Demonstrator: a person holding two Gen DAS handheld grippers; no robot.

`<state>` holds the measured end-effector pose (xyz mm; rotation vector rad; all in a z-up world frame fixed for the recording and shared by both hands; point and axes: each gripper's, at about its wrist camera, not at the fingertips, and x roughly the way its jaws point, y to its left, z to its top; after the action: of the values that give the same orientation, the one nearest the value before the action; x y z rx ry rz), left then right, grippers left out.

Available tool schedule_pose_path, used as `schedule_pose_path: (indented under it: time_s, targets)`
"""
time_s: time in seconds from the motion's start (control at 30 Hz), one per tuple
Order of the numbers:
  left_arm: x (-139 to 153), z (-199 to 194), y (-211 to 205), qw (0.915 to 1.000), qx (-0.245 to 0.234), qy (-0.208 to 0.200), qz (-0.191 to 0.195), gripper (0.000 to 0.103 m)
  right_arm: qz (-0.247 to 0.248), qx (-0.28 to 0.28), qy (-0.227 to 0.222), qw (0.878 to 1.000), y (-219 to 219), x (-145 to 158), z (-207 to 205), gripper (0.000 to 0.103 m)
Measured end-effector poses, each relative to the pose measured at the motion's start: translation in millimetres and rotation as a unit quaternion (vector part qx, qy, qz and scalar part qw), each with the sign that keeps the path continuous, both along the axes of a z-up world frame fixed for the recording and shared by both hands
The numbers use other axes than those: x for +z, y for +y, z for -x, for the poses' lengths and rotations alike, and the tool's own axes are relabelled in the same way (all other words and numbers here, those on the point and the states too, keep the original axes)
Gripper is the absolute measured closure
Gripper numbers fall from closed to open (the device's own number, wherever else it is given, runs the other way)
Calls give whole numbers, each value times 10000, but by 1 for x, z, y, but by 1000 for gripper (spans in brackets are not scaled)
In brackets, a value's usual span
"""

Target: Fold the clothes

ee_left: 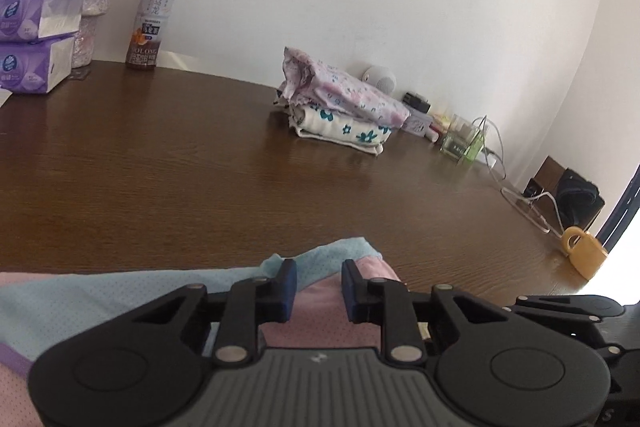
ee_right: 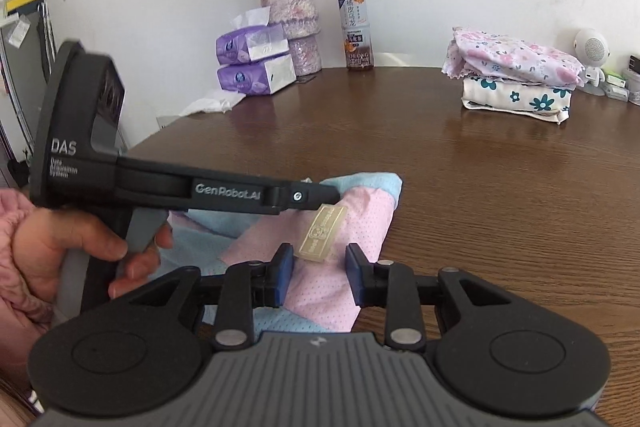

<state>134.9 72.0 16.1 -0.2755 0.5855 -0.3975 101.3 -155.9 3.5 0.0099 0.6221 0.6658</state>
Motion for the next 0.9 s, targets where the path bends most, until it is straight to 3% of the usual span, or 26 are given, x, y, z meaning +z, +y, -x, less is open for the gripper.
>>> schedule_pose_path:
  time_s: [0.13,0.3,0.47,0.63,0.77,0.9]
  targets:
    - [9,31,3,9992,-254,-318,10,65,-257,-165,48,9995,-12,5,-6,74]
    - [8,56,-12,9950,-791,-430,-431,67,-370,-215,125,9990,-15,10,-13,74]
    - [-4,58,-22,9920,-998,-207,-745,75,-111,-73,217,9997,2,1,-14,76]
    - [-3,63,-22,9923,-921,-243,-795,74,-4,-39,205,9998,5,-1,-8,75]
    - [6,71,-13,9951,-632,-440,-619,72,-243,-88,180,9995,-8,5,-1,73]
    - [9,74,-10,9961,-427,-500,-582,80,-402,-298,139,9987,-25,10,1,72]
